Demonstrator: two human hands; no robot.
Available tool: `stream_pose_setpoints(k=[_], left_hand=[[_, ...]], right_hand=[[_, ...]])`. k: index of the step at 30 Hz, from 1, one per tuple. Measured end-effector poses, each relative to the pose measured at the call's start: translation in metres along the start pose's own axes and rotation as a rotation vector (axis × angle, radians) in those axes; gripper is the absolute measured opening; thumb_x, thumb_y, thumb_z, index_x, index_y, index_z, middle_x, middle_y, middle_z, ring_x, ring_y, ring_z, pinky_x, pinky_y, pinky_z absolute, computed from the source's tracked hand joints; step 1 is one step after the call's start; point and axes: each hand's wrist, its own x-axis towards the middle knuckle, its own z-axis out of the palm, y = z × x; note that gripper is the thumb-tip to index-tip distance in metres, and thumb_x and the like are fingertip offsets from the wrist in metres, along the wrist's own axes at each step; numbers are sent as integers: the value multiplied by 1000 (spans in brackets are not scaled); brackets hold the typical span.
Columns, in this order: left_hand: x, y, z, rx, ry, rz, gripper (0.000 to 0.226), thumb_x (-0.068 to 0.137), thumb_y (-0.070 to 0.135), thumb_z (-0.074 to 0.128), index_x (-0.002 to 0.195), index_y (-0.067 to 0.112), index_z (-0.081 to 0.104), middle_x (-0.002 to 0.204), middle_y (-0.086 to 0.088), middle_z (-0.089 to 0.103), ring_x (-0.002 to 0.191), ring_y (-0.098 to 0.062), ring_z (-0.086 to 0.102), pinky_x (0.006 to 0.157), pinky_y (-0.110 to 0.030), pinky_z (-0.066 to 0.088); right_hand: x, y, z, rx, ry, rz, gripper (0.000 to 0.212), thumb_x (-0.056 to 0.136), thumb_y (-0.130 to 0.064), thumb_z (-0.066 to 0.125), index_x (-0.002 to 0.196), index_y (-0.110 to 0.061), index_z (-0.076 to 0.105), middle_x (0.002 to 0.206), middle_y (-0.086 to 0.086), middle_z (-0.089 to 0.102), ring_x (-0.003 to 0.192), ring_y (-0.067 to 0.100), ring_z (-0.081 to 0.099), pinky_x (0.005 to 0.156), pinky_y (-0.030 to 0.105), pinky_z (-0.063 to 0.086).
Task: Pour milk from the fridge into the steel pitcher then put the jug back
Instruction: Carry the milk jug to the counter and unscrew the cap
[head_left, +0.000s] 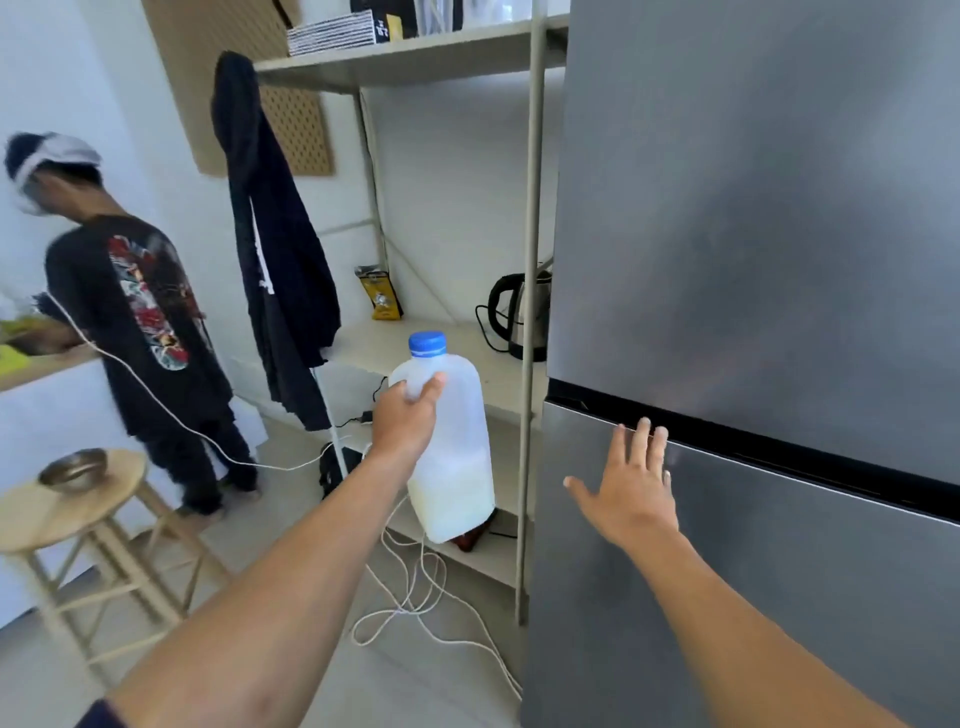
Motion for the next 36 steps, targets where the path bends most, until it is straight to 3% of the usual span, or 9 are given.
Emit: stream_pose_setpoints(k=[2, 7, 11, 18, 21, 24, 29, 33, 36], left_hand=[[-18, 1, -17, -71, 83, -36, 31, 93, 46, 61, 91, 15, 60, 75, -4, 57, 76, -26, 54, 75, -35, 43], [-58, 12, -47, -139, 244, -119, 29, 95, 40, 60, 98, 11, 59, 77, -7, 60, 79, -28, 56, 69, -33, 43], [-97, 15, -96, -151, 440, -166, 49, 93, 39, 63, 126, 3, 60, 122, -19, 67, 114, -39, 62, 82, -34, 46], [-167, 14, -206, -195, 735, -243, 55, 93, 42, 62, 133, 4, 55, 129, -18, 63, 116, -37, 62, 95, -42, 50], [-210, 11, -256, -152, 856, -247, 52, 92, 44, 62, 125, 5, 59, 120, -17, 66, 103, -34, 66, 83, -38, 52], [-272, 9, -303, -95, 909, -181, 40, 92, 40, 62, 107, 3, 65, 91, -13, 68, 67, -22, 64, 68, -33, 50], [-409, -18, -373, 41, 1067, -212, 38, 99, 36, 51, 74, 8, 60, 53, -2, 62, 44, -6, 59, 59, -25, 43], [-530, -36, -432, -13, 1295, -263, 45, 102, 35, 45, 66, 9, 52, 49, -6, 58, 47, -15, 55, 59, -26, 38], [-607, -38, -458, -25, 1384, -316, 41, 102, 37, 43, 72, 10, 51, 55, -10, 60, 54, -19, 55, 58, -27, 39]], right_hand=[[-13, -22, 13, 191, -46, -64, 96, 89, -60, 49, 153, -16, -8, 160, 11, -17, 147, 31, -13, 119, 50, 13], [-78, -97, 53, 635, -211, -223, 109, 74, -58, 68, 152, -20, 2, 153, 3, 15, 139, 28, 28, 109, 46, 35], [-147, -155, 65, 675, -279, -342, 128, 62, -56, 78, 151, -15, -4, 150, 4, 16, 139, 25, 19, 109, 40, 35], [-233, -223, 60, 775, -309, -537, 119, 65, -40, 82, 150, -13, 2, 154, 8, 17, 141, 26, 18, 113, 41, 29], [-279, -250, 55, 772, -352, -636, 121, 62, -43, 82, 150, -16, 2, 149, 8, 24, 136, 28, 26, 107, 44, 37], [-337, -271, 47, 783, -417, -728, 117, 59, -43, 82, 147, -17, 10, 145, 5, 29, 132, 27, 31, 101, 44, 42], [-460, -287, 40, 760, -579, -938, 102, 55, -47, 81, 136, -23, 23, 132, -1, 40, 120, 20, 40, 95, 38, 46], [-577, -287, 33, 707, -740, -1156, 101, 53, -52, 79, 134, -27, 25, 131, -7, 38, 117, 16, 40, 92, 35, 48], [-649, -284, 24, 714, -889, -1278, 102, 54, -50, 79, 137, -26, 24, 131, -8, 36, 119, 15, 37, 88, 30, 44]])
